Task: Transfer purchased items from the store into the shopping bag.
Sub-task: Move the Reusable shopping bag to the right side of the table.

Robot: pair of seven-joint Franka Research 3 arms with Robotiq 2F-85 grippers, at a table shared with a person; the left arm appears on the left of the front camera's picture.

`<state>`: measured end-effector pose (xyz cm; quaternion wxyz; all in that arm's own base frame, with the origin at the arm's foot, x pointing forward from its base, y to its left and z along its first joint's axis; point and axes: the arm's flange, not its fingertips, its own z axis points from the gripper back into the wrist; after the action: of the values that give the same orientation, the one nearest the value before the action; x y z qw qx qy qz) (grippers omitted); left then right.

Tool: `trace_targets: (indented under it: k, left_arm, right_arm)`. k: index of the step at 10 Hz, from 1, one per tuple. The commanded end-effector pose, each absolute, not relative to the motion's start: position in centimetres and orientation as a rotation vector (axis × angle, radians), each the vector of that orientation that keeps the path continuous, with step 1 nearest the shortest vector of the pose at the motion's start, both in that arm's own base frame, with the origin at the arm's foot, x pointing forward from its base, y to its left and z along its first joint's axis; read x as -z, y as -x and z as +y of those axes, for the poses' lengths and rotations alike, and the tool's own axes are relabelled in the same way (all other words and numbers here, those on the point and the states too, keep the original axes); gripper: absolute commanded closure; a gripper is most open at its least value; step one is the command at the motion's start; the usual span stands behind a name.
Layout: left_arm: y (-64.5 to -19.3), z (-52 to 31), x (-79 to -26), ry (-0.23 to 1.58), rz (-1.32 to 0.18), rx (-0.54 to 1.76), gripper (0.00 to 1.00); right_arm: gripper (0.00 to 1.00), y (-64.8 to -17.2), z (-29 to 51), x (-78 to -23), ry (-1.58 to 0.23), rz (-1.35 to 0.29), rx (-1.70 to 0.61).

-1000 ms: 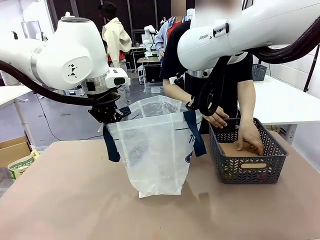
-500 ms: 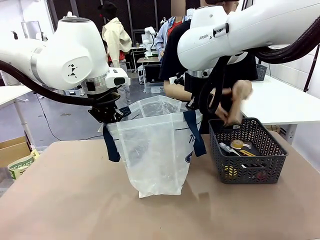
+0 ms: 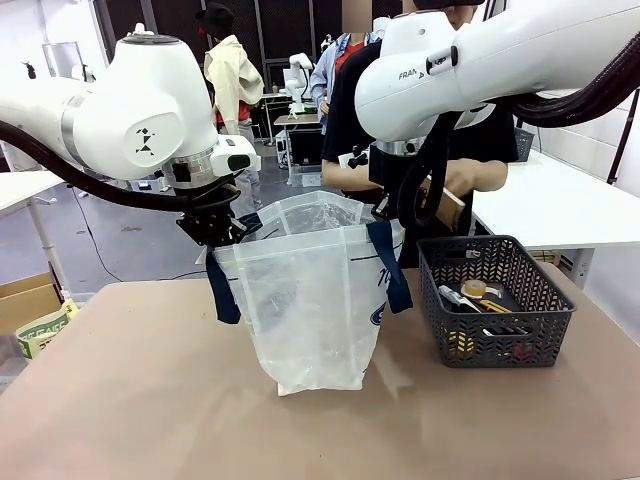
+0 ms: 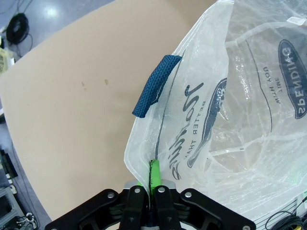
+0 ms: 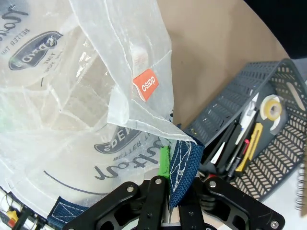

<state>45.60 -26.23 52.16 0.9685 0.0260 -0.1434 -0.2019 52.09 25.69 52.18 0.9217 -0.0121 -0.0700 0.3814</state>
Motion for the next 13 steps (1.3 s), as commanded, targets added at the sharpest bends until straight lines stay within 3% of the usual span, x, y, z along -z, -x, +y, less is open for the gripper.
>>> trace_targets:
  k: [1, 13]
  left_arm:
    - [-45.6, -26.21, -52.13, -0.053, -0.29, 0.401, 1.0]
    - [-45.6, -26.23, -52.16, -0.052, -0.29, 0.408, 1.0]
  right_arm:
    - [1.0, -52.12, 25.6, -52.12, 0.025, -0.143, -0.774]
    - [1.0, -52.12, 25.6, -52.12, 0.025, -0.143, -0.774]
